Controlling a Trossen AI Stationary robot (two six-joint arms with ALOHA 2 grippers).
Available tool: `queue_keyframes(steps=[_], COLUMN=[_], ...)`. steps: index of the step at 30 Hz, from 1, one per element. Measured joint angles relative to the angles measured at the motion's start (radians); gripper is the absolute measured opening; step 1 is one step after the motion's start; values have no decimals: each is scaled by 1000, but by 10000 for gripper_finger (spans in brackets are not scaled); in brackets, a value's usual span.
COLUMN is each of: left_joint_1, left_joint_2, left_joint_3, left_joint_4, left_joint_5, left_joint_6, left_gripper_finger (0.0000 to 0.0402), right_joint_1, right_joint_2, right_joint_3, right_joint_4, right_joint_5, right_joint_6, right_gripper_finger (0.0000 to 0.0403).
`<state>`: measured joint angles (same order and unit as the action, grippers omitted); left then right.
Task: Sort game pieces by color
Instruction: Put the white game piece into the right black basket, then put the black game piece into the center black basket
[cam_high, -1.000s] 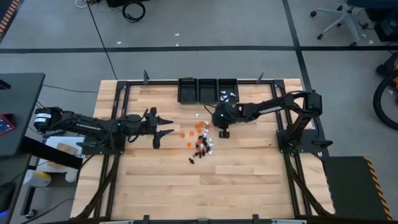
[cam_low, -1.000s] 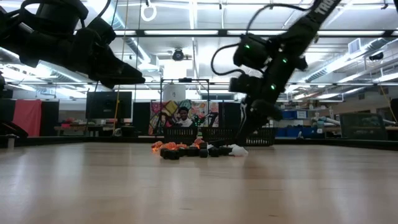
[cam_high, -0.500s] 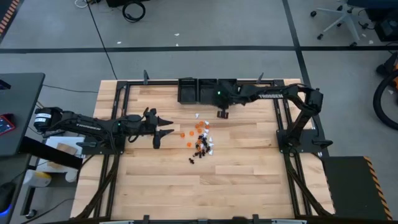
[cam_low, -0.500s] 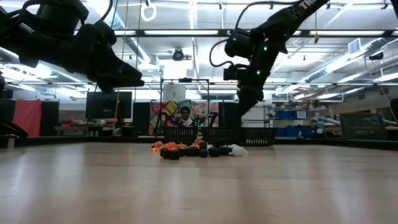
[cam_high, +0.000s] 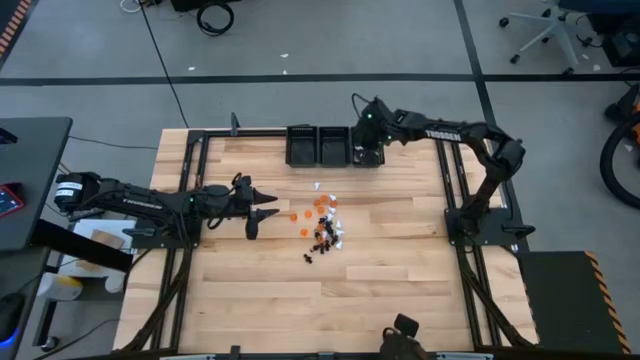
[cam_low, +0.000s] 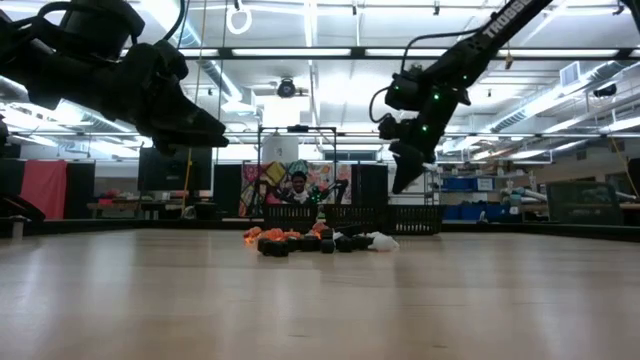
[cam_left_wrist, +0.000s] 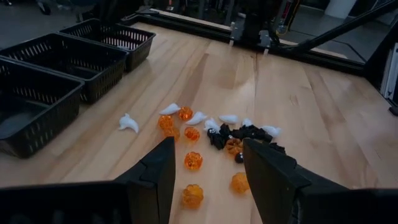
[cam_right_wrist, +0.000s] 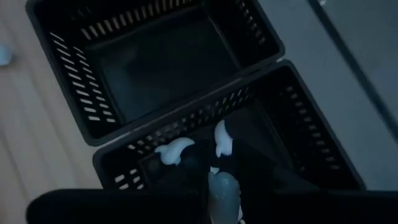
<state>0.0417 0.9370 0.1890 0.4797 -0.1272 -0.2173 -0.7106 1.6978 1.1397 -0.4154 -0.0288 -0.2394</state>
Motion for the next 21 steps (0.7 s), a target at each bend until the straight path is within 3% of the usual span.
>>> queue_keyframes(steps=[4,12,21], left_joint_1=[0,0,0], left_joint_2=[0,0,0], left_joint_3=[0,0,0], left_joint_4=[2,3,-6], left_joint_5=[0,0,0], left_joint_6=[1,3,27], left_gripper_finger=[167,167,167], right_joint_1=[-22,-9,234], right_joint_2=[1,-28,-67], right_joint_3=[-25,-29,-31], right_joint_4=[12,30,132], right_joint_5=[-97,-104,-90], right_joint_6=[5,53,14], right_gripper_finger=[95,159,162])
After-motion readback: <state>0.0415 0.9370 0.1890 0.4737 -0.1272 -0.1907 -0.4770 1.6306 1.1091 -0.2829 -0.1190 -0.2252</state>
